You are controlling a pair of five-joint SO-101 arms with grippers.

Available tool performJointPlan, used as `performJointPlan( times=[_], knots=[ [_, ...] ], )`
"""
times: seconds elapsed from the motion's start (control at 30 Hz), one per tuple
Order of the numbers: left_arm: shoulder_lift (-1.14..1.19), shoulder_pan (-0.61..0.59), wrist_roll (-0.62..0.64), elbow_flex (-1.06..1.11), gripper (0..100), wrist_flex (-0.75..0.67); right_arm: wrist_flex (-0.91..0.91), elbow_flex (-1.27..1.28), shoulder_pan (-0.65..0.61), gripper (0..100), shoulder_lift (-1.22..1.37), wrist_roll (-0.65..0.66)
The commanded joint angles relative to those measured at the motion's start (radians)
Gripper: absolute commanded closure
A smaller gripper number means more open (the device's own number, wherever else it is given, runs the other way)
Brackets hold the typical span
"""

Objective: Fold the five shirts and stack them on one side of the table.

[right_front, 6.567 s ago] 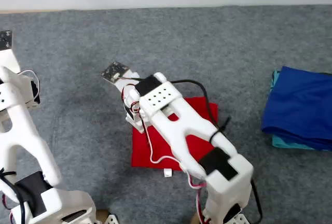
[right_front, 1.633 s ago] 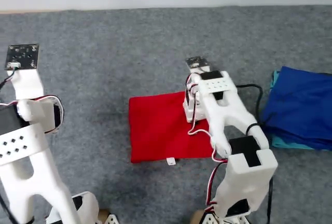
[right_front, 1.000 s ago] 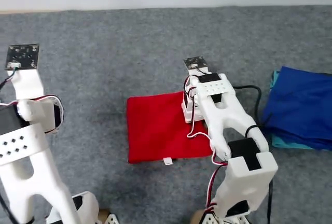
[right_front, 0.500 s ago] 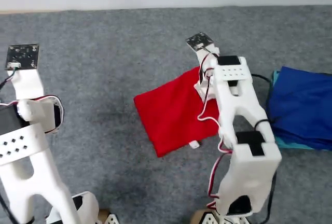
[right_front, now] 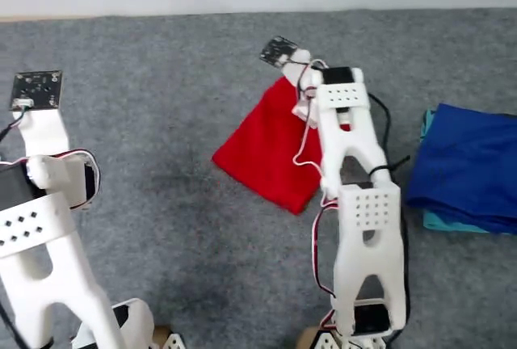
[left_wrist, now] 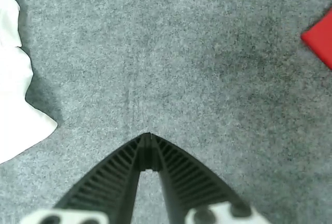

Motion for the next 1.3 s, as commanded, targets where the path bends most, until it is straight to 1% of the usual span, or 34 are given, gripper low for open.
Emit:
performJointPlan(
  times=[0.0, 0.17, 0.27, 0.33, 0.4, 0.47, 0.53, 0.7, 0.77, 0.9, 1.07, 1.13, 1.2, 1.27],
  knots=[
    [-0.032, 0.006, -0.002, -0.013, 100, 0.006, -0.002, -0.187, -0.053, 99.0, 0.03, 0.055],
    [-0.032, 0.006, -0.002, -0.013, 100, 0.006, -0.002, -0.275, -0.128, 99.0, 0.093, 0.091],
    [-0.032, 0.006, -0.002, -0.012, 100, 0.006, -0.002, -0.295, -0.137, 98.2, 0.102, 0.081],
    [-0.032, 0.006, -0.002, -0.012, 100, 0.006, 0.005, -0.311, -0.131, 94.4, 0.102, 0.026],
    [-0.032, 0.005, -0.002, -0.012, 100, 0.006, 0.035, -0.348, -0.117, 86.4, 0.102, -0.029],
    [-0.032, 0.005, -0.002, -0.01, 100, 0.006, 0.061, -0.394, -0.105, 79.2, 0.104, -0.114],
    [-0.032, 0.005, -0.002, -0.008, 100, 0.006, 0.077, -0.443, -0.096, 77.3, 0.107, -0.216],
    [-0.032, 0.005, -0.003, -0.01, 100, 0.006, 0.157, -0.552, -0.087, 77.2, 0.107, -0.397],
    [-0.032, 0.005, -0.026, -0.01, 100, 0.006, 0.211, -0.598, -0.087, 77.2, 0.104, -0.483],
    [-0.032, 0.005, -0.092, -0.01, 100, 0.006, 0.352, -0.695, -0.087, 77.5, 0.104, -0.713],
    [-0.031, 0.005, -0.1, -0.008, 100, 0.005, 0.552, -0.779, -0.087, 77.5, 0.104, -0.977],
    [-0.031, 0.005, -0.1, -0.007, 100, 0.005, 0.621, -0.789, -0.087, 77.5, 0.102, -1.046],
    [-0.028, 0.005, -0.1, -0.007, 100, 0.005, 0.639, -0.789, -0.081, 78.0, 0.107, -1.1],
    [-0.028, 0.005, -0.101, -0.007, 100, 0.005, 0.639, -0.787, -0.058, 82.9, 0.104, -1.145]
  ],
)
